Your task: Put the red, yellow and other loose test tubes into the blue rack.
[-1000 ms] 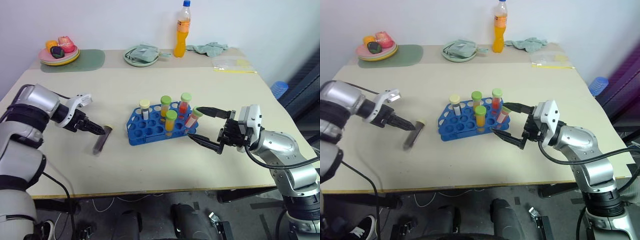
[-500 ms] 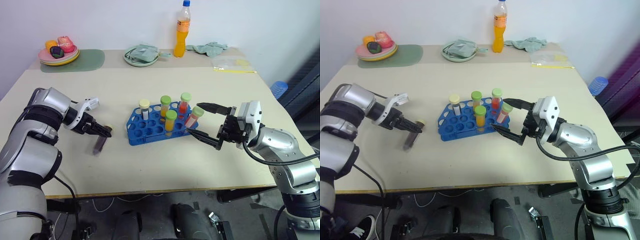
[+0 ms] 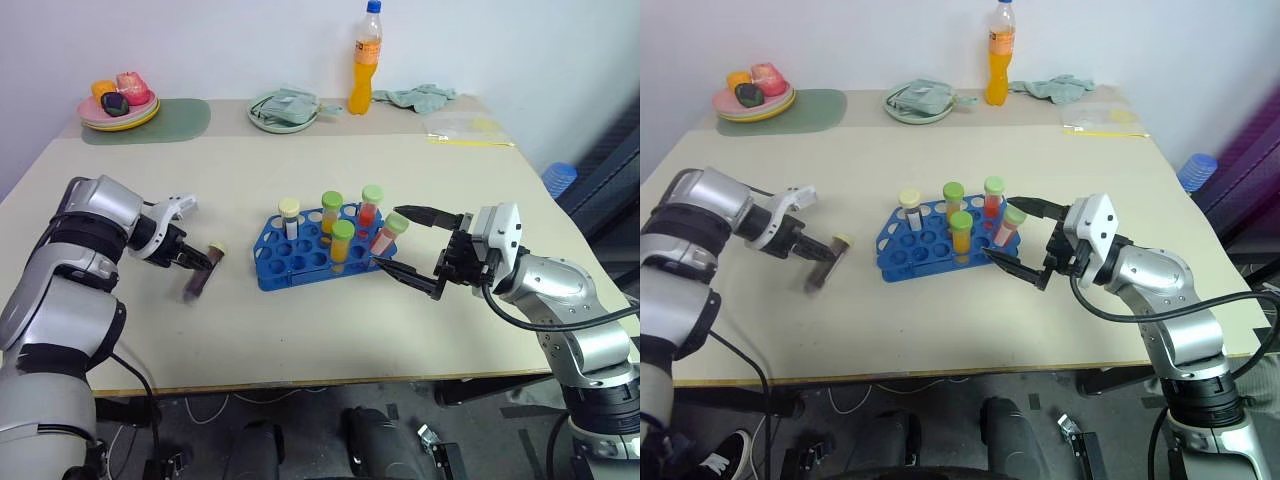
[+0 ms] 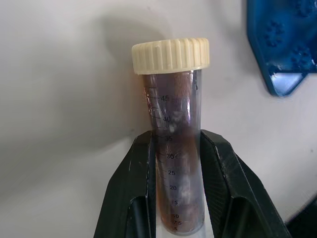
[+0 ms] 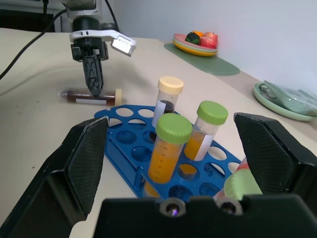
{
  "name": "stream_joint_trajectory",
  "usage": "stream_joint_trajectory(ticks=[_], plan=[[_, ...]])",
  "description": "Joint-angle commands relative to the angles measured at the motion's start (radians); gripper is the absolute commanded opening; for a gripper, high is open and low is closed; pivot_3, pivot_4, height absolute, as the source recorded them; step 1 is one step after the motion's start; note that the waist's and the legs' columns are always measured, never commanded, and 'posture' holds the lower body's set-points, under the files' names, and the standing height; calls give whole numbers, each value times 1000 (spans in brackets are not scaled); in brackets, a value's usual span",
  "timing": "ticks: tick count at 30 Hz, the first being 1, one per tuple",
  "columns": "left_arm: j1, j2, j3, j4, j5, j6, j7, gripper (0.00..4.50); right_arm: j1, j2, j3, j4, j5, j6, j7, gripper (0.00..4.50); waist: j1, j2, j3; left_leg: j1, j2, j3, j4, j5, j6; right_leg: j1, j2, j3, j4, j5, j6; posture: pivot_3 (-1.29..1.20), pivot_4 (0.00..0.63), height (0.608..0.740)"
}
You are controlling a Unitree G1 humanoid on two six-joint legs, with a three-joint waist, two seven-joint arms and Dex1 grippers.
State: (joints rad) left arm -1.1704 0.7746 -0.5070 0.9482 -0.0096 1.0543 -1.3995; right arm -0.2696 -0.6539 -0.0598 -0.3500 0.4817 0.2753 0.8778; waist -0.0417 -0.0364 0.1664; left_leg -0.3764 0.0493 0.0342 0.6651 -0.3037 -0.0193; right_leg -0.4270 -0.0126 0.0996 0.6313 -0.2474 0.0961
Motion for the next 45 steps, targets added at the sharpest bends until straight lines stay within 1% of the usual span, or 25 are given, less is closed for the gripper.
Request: stream_joint_trajectory(ticks=[1, 3, 4, 6, 8, 9, 10, 11, 13, 15, 17, 21, 23, 25, 28, 29, 31, 34, 37, 41, 45], plan=[[40, 63, 143, -97, -4, -160, 139, 700, -13, -10, -34, -16, -3, -19, -4, 4500, -3, 0, 0, 0, 0, 0, 0, 0, 0, 0, 0, 0, 0, 1, 2, 0, 150, 740], [97, 71, 259, -180, -47, -254, 218, 700, -8, -18, -45, -26, 7, -2, -6, 4500, -2, 0, 0, 1, 1, 0, 0, 0, 0, 0, 0, 0, 1, 1, 2, 0, 150, 740], [154, 65, 359, -273, -98, -327, 254, 700, -3, -27, -55, -38, 18, 17, -8, 4500, 0, 1, 0, 1, 1, 0, 0, 0, 0, 0, 0, 0, 2, 1, 2, 0, 150, 740], [240, 41, 513, -414, -181, -412, 310, 700, 9, -42, -72, -57, 42, 51, -4, 4500, 5, 0, 0, 1, 1, 1, 0, 0, 0, 0, -1, 0, 2, 2, 2, 0, 150, 740], [311, -49, 712, -549, -322, -438, 394, 700, 32, -58, -94, -78, 80, 83, 8, 4500, 17, 0, 0, 0, 1, 0, 1, 0, 0, 0, -3, -2, 3, 2, 3, 0, 150, 740], [374, -106, 812, -654, -401, -448, 436, 700, 41, -64, -103, -84, 92, 93, 9, 4500, 27, 0, -1, 0, 1, 1, 2, 0, 0, 0, -3, -2, 3, 2, 3, 0, 150, 740], [453, -166, 874, -779, -467, -511, 436, 700, 46, -69, -110, -86, 100, 104, 9, 4500, 29, 0, -1, -1, 1, 1, 3, 0, 0, 0, -4, -2, 3, 2, 3, 0, 150, 740], [514, -205, 905, -876, -507, -539, 439, 700, 47, -72, -113, -86, 103, 109, 9, 4500, 29, 0, -1, 0, 0, 1, 2, 0, 0, 1, -5, -2, 3, 2, 3, 0, 150, 740], [602, -256, 910, -1020, -556, -575, 437, 700, 40, -73, -112, -72, 92, 98, 10, 4500, 28, 0, -2, 1, -1, 3, 2, 0, 0, 1, -7, -2, 3, 3, 4, 0, 150, 740], [677, -298, 854, -1103, -533, -662, 431, 700, 32, -77, -108, -52, 89, 91, 25, 4500, 28, 0, -2, 1, -1, 4, 2, 0, -1, 1, -7, -1, 3, 4, 6, 0, 150, 740], [725, -335, 794, -1131, -492, -762, 422, 700, 37, -88, -108, -37, 97, 87, 61, 4500, 30, 0, -2, 2, -2, 3, 2, 0, -1, 3, -5, -1, 2, 4, 6, 0, 150, 740], [781, -419, 710, -1079, -393, -977, 461, 700, 92, -136, -130, -55, 134, 115, 137, 4500, 31, 1, -2, 3, -2, 2, 3, 1, -1, 6, -4, 0, -1, 4, 5, 0, 150, 740], [805, -444, 665, -1043, -345, -1080, 459, 700, 114, -151, -138, -68, 133, 111, 149, 4500, 30, 1, -2, 3, -2, 2, 3, 0, -1, 6, -4, 0, -1, 4, 5, 0, 150, 740], [817, -479, 629, -1005, -296, -1186, 487, 700, 124, -150, -150, -83, 145, 126, 130, 4500, 27, 1, -2, 3, -2, 3, 3, 0, -1, 6, -4, 0, -2, 4, 5, 0, 150, 740], [821, -487, 581, -942, -221, -1360, 489, 700, 137, -151, -161, -97, 141, 127, 117, 4500, 27, 1, -2, 3, -1, 2, 3, 0, -1, 6, -3, 0, -1, 4, 5, 0, 150, 740], [817, -502, 577, -915, -208, -1384, 519, 700, 146, -152, -167, -103, 139, 131, 109, 4500, 27, 2, -3, 3, -1, 2, 3, 0, -1, 6, -3, 0, -1, 4, 5, 0, 150, 740], [815, -514, 547, -846, -143, -1503, 554, 700, 165, -157, -182, -121, 145, 141, 99, 4500, 29, 3, -3, 3, -1, 2, 3, 0, -1, 6, -3, 0, -1, 4, 5, 0, 150, 740], [829, -541, 509, -796, -132, -1563, 576, 700, 178, -168, -202, -138, 150, 151, 92, 4500, 30, 3, -3, 3, -2, 2, 3, 0, -1, 6, -3, 0, -2, 4, 5, 0, 150, 740], [838, -541, 484, -764, -120, -1599, 589, 700, 177, -183, -221, -129, 149, 154, 97, 4500, 29, 3, -3, 3, -2, 2, 3, 0, -1, 6, -3, 0, -2, 4, 5, 0, 150, 740], [845, -538, 474, -730, -140, -1606, 599, 700, 181, -192, -234, -116, 141, 149, 104, 4500, 26, 3, -4, 3, -1, 2, 3, 0, -1, 6, -3, 0, -1, 4, 5, 0, 150, 740], [870, -536, 453, -738, -139, -1594, 601, 700, 180, -193, -233, -110, 131, 141, 103, 4500, 28, 3, -4, 3, -1, 2, 3, 0, -1, 6, -3, 0, -1, 4, 6, 0, 150, 740]])
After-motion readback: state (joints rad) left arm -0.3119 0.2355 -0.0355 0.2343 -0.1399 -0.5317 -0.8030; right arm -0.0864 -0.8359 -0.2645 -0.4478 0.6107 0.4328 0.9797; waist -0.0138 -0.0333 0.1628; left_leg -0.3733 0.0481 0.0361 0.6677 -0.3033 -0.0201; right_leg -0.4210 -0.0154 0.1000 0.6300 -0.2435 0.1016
